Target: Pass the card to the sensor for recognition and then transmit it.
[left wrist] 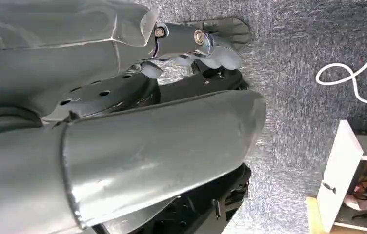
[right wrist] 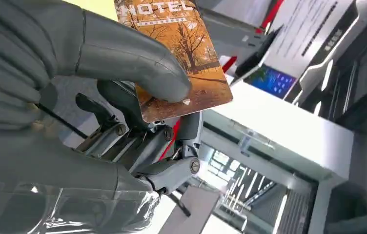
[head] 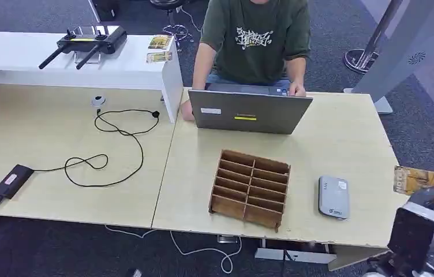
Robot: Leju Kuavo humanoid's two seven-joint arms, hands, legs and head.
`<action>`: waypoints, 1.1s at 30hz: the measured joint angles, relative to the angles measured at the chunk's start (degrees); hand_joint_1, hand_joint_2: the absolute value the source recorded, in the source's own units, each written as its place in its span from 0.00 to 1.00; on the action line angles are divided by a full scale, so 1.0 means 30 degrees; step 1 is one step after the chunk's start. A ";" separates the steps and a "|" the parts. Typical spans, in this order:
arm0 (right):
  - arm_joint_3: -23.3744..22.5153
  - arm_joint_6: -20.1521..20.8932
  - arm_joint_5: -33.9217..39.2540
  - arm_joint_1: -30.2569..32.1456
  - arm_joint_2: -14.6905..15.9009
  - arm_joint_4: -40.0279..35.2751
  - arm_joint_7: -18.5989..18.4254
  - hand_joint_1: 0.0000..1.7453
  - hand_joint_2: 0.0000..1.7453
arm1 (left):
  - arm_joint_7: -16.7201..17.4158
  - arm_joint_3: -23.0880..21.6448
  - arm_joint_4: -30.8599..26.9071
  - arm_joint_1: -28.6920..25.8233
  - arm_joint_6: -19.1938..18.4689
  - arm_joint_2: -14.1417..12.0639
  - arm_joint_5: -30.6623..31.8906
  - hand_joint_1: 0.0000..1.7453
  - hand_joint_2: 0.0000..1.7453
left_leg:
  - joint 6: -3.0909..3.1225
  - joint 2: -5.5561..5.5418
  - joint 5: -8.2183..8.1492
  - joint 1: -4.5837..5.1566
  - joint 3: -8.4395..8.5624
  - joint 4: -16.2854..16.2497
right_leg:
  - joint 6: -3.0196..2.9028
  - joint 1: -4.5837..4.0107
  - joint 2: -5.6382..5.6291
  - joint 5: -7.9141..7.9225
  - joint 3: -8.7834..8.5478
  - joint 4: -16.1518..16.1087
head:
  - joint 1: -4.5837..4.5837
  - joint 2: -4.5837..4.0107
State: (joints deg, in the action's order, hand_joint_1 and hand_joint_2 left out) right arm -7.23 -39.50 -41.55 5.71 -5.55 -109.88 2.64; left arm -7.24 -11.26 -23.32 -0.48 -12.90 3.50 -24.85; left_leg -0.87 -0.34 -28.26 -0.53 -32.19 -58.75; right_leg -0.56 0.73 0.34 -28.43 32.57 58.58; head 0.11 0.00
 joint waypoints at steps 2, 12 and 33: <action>-0.0372 0.0001 0.0080 -0.0046 -0.0175 -0.0029 0.0066 0.99 1.00 | 0.0001 0.0000 0.0000 0.0020 0.0000 0.0000 0.0000 0.00 0.00 | 0.0000 0.0001 0.0000 0.0001 0.0001 0.0000 | 0.0000 0.0000 0.0000 0.0000 -0.0001 0.0000 | 0.0000 0.0000; -0.2093 0.0015 -0.1081 -0.1362 -0.0788 0.0022 0.0275 0.94 1.00 | 0.0350 0.0000 0.0000 0.0298 0.0000 0.0000 0.0197 0.00 0.00 | 0.0001 0.0003 0.0001 0.0004 0.0001 0.0000 | 0.0000 0.0001 0.0000 0.0004 -0.0005 0.0000 | 0.0000 0.0000; -0.0208 0.0022 -1.4838 -0.9701 0.0107 0.5446 -0.3109 0.85 1.00 | 0.0685 -0.0489 0.0299 0.1216 0.0000 -0.0007 0.0568 0.00 0.00 | -0.0001 0.0025 0.0032 0.0003 0.0008 -0.0004 | 0.0005 0.0001 -0.0027 0.0037 -0.0008 0.0015 | -0.0007 0.0000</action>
State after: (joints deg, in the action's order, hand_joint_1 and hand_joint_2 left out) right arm -7.85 -39.43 -86.06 -23.40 -5.23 -93.54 -6.68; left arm -5.18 -12.72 -22.43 3.17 -12.90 3.48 -23.15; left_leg -0.87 -0.27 -28.16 -0.52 -32.17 -58.76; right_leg -0.55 0.73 0.26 -28.32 32.54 58.63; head 0.09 0.00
